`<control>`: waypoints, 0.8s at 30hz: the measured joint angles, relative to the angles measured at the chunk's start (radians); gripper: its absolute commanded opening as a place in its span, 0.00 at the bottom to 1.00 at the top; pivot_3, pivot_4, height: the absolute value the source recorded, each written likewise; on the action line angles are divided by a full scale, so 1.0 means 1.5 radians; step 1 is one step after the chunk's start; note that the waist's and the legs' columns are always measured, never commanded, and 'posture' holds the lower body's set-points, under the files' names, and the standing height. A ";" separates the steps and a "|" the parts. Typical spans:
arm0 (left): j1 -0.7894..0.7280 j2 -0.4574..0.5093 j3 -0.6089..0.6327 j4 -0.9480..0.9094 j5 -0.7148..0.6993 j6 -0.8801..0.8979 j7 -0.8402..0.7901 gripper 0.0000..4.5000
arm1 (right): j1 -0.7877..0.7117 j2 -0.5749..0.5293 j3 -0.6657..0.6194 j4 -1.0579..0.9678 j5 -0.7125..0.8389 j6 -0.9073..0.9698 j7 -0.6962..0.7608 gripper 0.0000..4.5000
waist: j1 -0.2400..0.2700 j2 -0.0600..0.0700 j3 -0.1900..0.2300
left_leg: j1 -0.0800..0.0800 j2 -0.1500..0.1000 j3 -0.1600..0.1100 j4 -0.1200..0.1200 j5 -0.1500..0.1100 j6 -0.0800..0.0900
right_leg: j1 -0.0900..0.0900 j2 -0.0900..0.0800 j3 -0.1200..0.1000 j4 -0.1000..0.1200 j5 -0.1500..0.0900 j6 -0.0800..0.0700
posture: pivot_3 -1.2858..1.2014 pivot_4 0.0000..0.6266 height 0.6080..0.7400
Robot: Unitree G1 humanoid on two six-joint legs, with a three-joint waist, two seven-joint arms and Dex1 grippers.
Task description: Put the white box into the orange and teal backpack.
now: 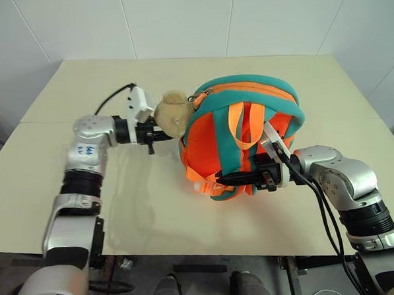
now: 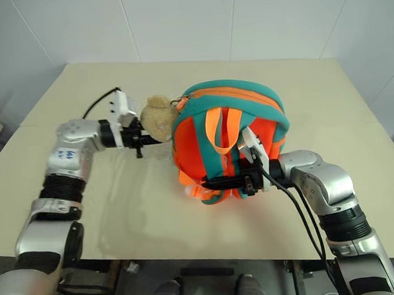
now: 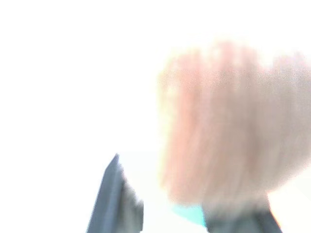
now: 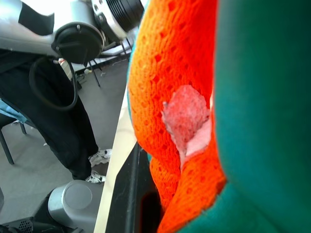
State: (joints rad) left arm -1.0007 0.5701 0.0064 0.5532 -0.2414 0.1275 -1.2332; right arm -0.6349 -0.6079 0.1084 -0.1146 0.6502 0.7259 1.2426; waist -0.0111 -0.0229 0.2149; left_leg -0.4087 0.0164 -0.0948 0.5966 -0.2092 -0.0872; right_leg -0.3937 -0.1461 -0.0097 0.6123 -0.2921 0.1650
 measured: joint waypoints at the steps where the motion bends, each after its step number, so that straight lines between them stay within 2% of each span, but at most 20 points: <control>1: 0.018 0.025 0.006 -0.040 -0.011 0.019 -0.011 0.62 | 0.000 0.001 0.000 -0.001 0.000 0.000 0.000 0.06 | -0.002 0.000 0.000 | 0.000 0.000 0.000 0.000 0.000 0.000 | 0.000 0.000 0.000 0.000 0.000 0.000 | 0.52 0.24 1.00; 6: 0.071 0.092 0.025 -0.135 -0.047 0.083 -0.043 0.99 | 0.003 0.001 0.000 0.000 0.000 0.000 -0.001 0.06 | -0.008 0.000 0.000 | 0.000 0.000 0.000 -0.001 0.000 0.000 | 0.000 0.000 0.000 0.000 0.000 0.000 | 0.52 0.24 1.00; 11: 0.103 0.102 0.047 -0.206 -0.076 0.110 -0.032 0.99 | 0.002 0.002 0.001 0.003 0.000 -0.001 0.000 0.06 | -0.009 0.000 0.000 | 0.000 0.000 0.000 -0.001 0.000 0.001 | 0.000 0.000 0.000 0.000 0.000 0.000 | 0.52 0.24 1.00; 15: 0.102 0.093 0.068 -0.208 -0.083 0.098 0.005 0.99 | -0.005 0.004 0.002 0.006 -0.001 -0.001 0.006 0.06 | -0.010 0.000 0.000 | 0.000 0.000 0.000 -0.001 0.000 0.001 | 0.000 0.000 0.000 0.000 0.000 0.000 | 0.52 0.24 1.00; 24: 0.065 0.010 0.045 -0.132 -0.078 0.045 0.032 0.99 | -0.014 0.006 0.003 0.024 -0.003 -0.002 0.010 0.06 | -0.009 0.000 0.000 | 0.000 0.000 0.000 0.000 0.000 0.001 | 0.000 0.000 0.000 0.000 0.000 0.000 | 0.52 0.24 1.00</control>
State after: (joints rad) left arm -0.9028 0.5851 0.0738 0.3553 -0.3582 0.1951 -1.1845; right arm -0.6563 -0.5983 0.1135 -0.0790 0.6459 0.7225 1.2579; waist -0.0245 -0.0229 0.2150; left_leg -0.4081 0.0164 -0.0949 0.5965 -0.2094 -0.0864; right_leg -0.3934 -0.1461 -0.0094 0.6130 -0.2922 0.1648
